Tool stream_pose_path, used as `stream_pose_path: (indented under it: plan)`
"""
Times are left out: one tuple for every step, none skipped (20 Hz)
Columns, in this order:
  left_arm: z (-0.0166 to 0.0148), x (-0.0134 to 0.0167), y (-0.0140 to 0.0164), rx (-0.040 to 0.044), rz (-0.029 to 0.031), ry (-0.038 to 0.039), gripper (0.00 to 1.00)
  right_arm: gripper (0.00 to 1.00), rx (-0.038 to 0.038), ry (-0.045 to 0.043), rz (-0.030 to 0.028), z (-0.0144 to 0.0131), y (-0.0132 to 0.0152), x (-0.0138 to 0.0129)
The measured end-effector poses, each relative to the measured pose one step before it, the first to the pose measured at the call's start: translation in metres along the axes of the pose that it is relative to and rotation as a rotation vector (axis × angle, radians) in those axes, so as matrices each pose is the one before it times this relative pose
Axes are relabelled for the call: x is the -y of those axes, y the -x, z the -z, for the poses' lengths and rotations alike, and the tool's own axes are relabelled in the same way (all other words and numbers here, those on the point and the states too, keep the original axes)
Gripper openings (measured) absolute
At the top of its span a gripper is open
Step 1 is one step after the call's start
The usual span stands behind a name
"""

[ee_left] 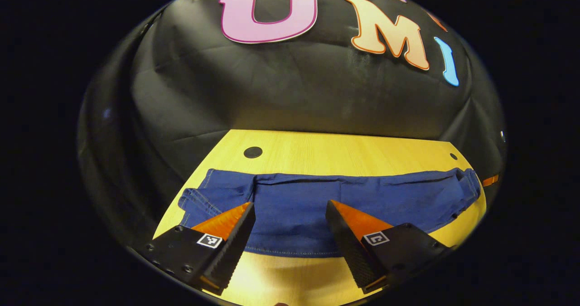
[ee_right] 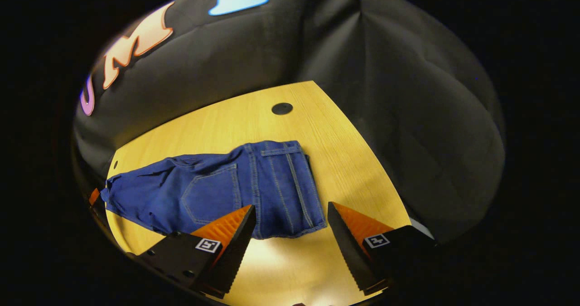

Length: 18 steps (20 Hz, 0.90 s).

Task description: Grasp the waist and the cuffs of the jeans and fold them to make the two legs overlap; first hold the waist and fold one-third of the jeans toward the cuffs, then hold the cuffs and fold the remaining one-third in the same direction to finish folding.

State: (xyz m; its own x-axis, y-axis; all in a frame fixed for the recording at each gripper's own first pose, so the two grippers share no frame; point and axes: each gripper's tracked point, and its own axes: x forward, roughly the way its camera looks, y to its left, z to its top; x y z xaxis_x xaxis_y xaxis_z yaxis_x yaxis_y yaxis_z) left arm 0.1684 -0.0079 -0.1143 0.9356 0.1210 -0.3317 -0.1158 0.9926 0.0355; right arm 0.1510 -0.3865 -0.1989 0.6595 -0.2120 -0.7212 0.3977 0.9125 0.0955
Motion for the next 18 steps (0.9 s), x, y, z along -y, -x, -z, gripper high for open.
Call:
stream_pose_path:
  plan:
    - [0.00445, 0.00147, 0.00567, -0.00166, -0.00969, -0.01062, 0.96, 0.99, -0.02198, 0.00126, -0.00391, 0.00553, -0.00773, 0.00377]
    - [0.00298, 0.00300, 0.00463, -0.00362, -0.00303, -0.00821, 0.97, 0.99, -0.02241, 0.00156, -0.01243, 0.00494, -0.00581, 0.00062]
    - [0.00386, 0.00431, 0.00401, -0.00495, 0.00592, -0.00298, 0.96, 0.99, -0.02372, 0.00221, -0.01175, 0.00469, -0.00660, -0.00033]
    - [0.00394, 0.00579, 0.00307, -0.00650, 0.01284, 0.00532, 0.96, 0.94, -0.01231, -0.00472, -0.01327, 0.00324, -0.00489, -0.00049]
    - [0.00368, 0.00424, 0.00213, -0.00575, 0.00941, 0.00668, 0.96, 0.99, -0.00561, -0.00430, -0.01111, 0.00100, -0.00305, -0.00264]
    - [0.00250, 0.00357, 0.00154, -0.00427, 0.00574, 0.00392, 0.96, 0.99, -0.00130, 0.00311, -0.01357, 0.00102, -0.00191, -0.00324]
    - [0.00274, 0.00216, 0.00075, -0.00214, -0.00004, -0.00153, 0.96, 0.99, 0.00171, 0.01265, 0.00236, -0.00008, -0.00124, -0.00080]
    - [0.00124, 0.00160, 0.00093, -0.00040, -0.00074, -0.00481, 0.97, 0.95, 0.00025, 0.00973, -0.00117, 0.00093, 0.00017, -0.00022]
    - [0.00066, 0.00194, 0.00164, -0.00083, 0.00325, -0.00624, 0.97, 0.99, -0.00221, 0.00466, -0.00103, 0.00039, -0.00062, -0.00091]
    - [0.00010, 0.00247, -0.00073, -0.00201, 0.00328, -0.00485, 0.97, 0.98, -0.00256, -0.00268, -0.00170, 0.00171, -0.00277, -0.00042]
    - [0.00070, 0.00067, 0.00038, -0.00162, 0.00191, -0.00411, 0.96, 0.93, -0.00537, -0.00574, -0.00219, 0.00061, -0.00209, 0.00018]
    - [-0.00140, 0.00134, 0.00031, 0.00012, 0.00367, -0.00567, 0.97, 0.98, -0.00572, -0.00519, -0.00107, 0.00198, -0.00082, 0.00003]
    - [-0.00083, 0.00046, 0.00008, 0.00310, 0.00137, -0.00652, 0.97, 0.97, 0.01007, -0.00103, 0.00067, -0.00198, -0.00158, 0.00043]
    - [-0.00200, 0.00083, -0.00002, 0.00351, 0.00216, -0.00640, 0.97, 0.89, -0.00595, 0.00337, 0.00426, 0.00219, 0.00010, 0.00122]
    - [0.00013, 0.00089, -0.00069, 0.00114, 0.00404, -0.00494, 0.96, 0.89, 0.00955, -0.00117, 0.00177, -0.00143, 0.00065, 0.00086]
    - [0.00010, 0.00212, -0.00081, -0.00302, 0.00609, -0.00361, 0.96, 0.89, 0.00236, -0.00974, -0.00766, 0.00197, -0.00205, -0.00325]
    - [0.00056, 0.00086, -0.00129, -0.00303, 0.00492, -0.00278, 0.96, 0.87, -0.00239, -0.00847, 0.00188, 0.00030, -0.00057, -0.00326]
    - [-0.00066, 0.00205, -0.00096, -0.00103, 0.00640, -0.00017, 0.96, 0.63, 0.00430, -0.00186, -0.00514, 0.00014, -0.00212, -0.00094]
